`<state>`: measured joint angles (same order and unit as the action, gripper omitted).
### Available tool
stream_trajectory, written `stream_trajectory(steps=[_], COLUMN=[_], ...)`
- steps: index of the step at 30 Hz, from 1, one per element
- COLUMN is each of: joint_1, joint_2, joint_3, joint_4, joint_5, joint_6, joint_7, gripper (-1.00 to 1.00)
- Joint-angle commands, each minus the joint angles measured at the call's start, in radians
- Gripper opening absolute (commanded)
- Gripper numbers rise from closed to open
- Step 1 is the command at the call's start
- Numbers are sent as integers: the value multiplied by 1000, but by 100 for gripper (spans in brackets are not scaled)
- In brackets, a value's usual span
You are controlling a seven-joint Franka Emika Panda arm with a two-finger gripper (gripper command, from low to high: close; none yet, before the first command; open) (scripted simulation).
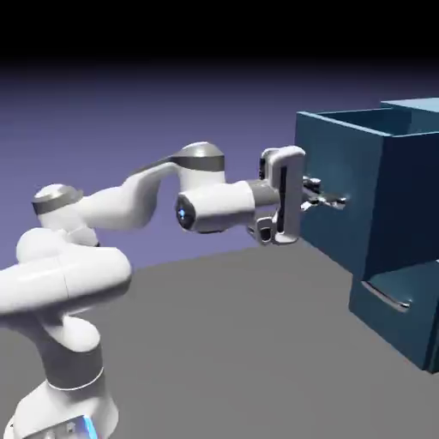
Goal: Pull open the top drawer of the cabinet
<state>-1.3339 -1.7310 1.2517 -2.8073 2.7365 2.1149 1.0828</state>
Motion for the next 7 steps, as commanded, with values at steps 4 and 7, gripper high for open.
stream_trajectory(steps=[4,7], joint_1=[100,172], joint_2=[-30,-31], joint_3=[-25,-54], joint_4=[-98,-148], joint_5=[-51,-93], joint_6=[0,24], joint_7=[13,4], gripper=[100,100])
